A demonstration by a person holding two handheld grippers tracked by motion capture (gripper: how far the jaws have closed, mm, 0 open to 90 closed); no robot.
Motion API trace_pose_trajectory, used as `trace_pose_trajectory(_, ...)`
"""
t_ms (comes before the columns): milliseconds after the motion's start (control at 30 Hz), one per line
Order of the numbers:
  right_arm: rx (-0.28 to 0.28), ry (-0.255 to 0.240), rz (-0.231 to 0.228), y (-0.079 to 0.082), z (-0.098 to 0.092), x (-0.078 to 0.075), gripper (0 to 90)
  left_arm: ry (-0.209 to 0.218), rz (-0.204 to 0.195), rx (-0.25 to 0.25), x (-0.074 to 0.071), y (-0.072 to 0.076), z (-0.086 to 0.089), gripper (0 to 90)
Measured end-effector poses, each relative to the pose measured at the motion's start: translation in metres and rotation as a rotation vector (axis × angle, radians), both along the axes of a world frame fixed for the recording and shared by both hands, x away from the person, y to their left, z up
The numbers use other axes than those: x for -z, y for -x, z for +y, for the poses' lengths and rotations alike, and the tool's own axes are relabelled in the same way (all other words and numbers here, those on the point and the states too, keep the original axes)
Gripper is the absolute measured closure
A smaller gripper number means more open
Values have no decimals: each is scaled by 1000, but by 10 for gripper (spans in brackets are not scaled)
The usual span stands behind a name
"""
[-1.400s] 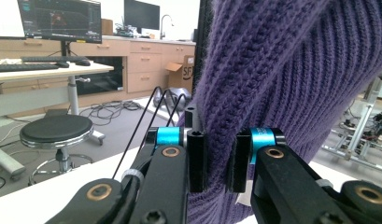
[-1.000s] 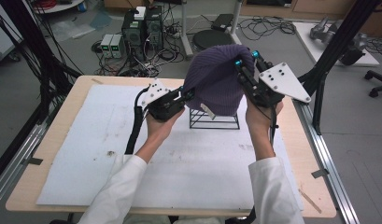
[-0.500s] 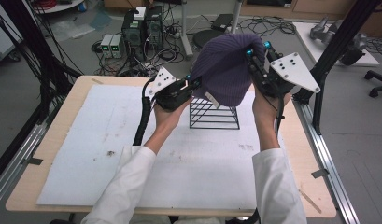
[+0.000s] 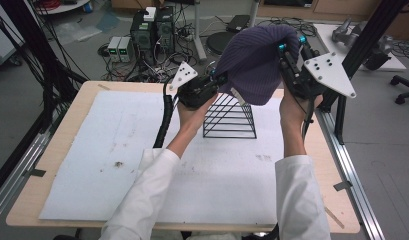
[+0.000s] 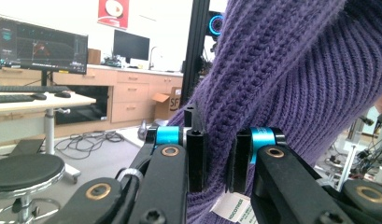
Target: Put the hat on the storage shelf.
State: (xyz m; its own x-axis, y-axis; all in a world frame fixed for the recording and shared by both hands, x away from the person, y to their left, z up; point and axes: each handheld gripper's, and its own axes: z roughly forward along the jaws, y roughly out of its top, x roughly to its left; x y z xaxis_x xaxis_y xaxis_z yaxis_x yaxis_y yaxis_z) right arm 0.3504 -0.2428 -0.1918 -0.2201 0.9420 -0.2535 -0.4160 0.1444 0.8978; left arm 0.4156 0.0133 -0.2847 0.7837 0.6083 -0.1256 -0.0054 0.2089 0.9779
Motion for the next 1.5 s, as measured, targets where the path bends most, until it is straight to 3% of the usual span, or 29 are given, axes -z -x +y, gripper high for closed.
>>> trace_pose_trajectory(167, 16, -4, 3, -6, -3, -3, 746, -38, -32, -32, 2, -5, -8, 816)
trace_pose_trajectory(267, 9, 0, 16, -11, -3, -1, 746, -37, -14, -37, 6, -9, -8, 816)
trace_pose_trajectory(400, -28, -53, 35, -21, 0, 5, 746, -40, -8, -44, 14, -11, -9, 816)
trace_pose_trajectory(500, -40, -53, 52, -27, 3, 9, 746, -64, -14, -61, 21, -12, -10, 816)
trace_pose_trajectory(600, -44, -37, 73, -31, 6, 12, 745, -62, 8, -59, 30, -14, -7, 816)
trace_pose_trajectory(733, -41, -37, 101, -34, 6, 25, 745, -82, 24, -76, 40, -11, -4, 816)
trace_pose_trajectory(933, -43, -70, 178, -41, 5, 52, 746, -105, 55, -92, 66, -11, -3, 816)
trace_pose_trajectory(1100, -36, -61, 189, -42, 6, 65, 745, -113, 70, -69, 79, -13, -2, 815)
trace_pose_trajectory(1400, -19, -46, 235, -45, 3, 84, 744, -197, 74, -75, 95, -9, -2, 814)
trace_pose_trajectory(1500, -14, -34, 255, -47, 5, 94, 741, -210, 99, -82, 104, -9, -1, 814)
